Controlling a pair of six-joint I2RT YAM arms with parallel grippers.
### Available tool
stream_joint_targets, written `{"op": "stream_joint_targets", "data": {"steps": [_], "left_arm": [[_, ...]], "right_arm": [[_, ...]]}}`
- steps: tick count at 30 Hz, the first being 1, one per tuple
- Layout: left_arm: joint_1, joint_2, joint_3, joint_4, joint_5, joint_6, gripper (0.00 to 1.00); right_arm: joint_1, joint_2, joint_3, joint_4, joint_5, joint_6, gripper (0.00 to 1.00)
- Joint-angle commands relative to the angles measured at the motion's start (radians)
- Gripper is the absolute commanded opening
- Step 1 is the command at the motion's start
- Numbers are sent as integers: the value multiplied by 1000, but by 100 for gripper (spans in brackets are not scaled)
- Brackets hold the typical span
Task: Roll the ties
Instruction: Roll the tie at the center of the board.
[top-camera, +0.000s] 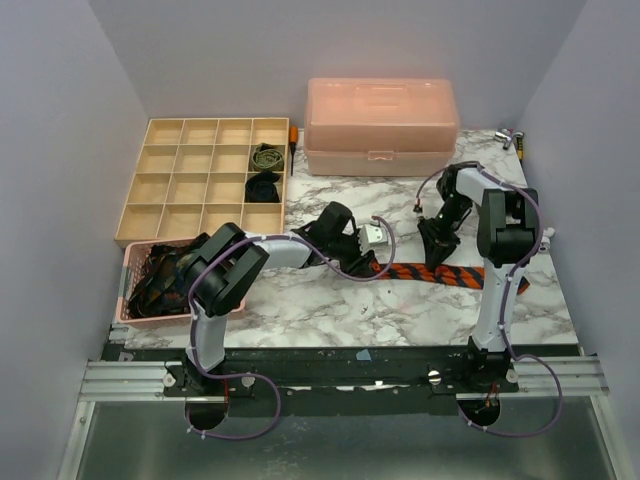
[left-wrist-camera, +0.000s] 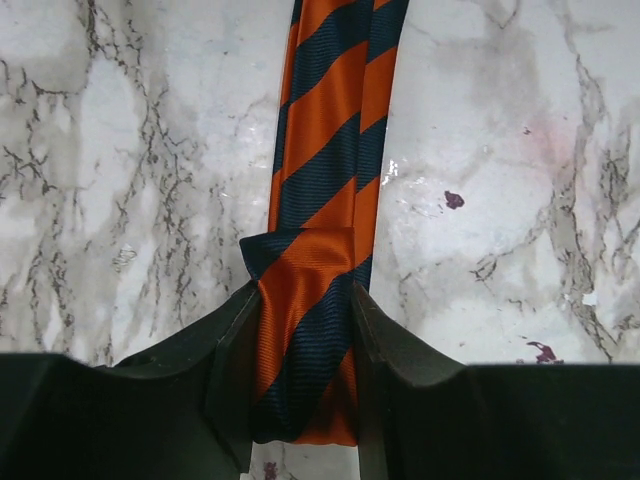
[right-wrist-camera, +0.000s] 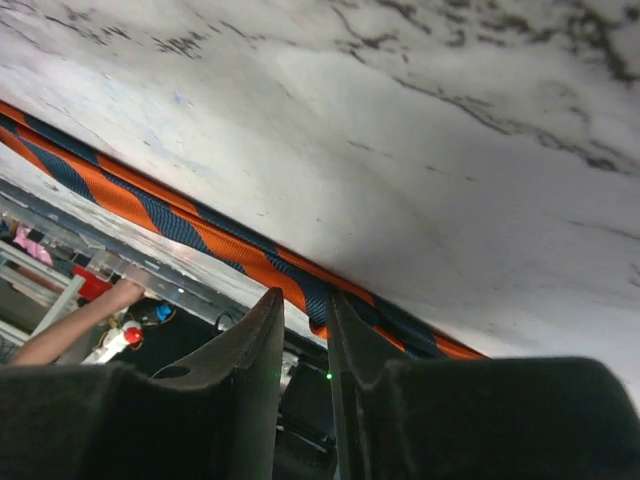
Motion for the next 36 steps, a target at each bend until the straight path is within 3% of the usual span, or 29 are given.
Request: {"op": "stream_joint_targets", "data": {"steps": [1, 5, 8, 12, 16, 26, 36], "left_arm": [[18, 71, -13, -149, -168, 43, 29], [18, 79, -4, -149, -165, 16, 29], [18, 88, 15, -171, -166, -14, 29], [19, 86, 6, -170, -168, -20, 29], [21, 83, 1, -177, -172, -17, 29], [25, 75, 7, -181, -169, -25, 29], [27, 78, 16, -161, -117, -23, 31]], "right_arm": [[-35, 9, 47, 271, 91, -107, 33], [-42, -63, 88, 167, -62, -85, 44], [-41, -119, 18, 124, -111, -64, 42], [-60, -186, -123, 176, 0, -46, 30], [-115, -166, -128, 187, 58, -50, 20], [-189, -153, -195, 245, 205, -83, 15], [-195, 48, 93, 284, 271, -98, 13]]}}
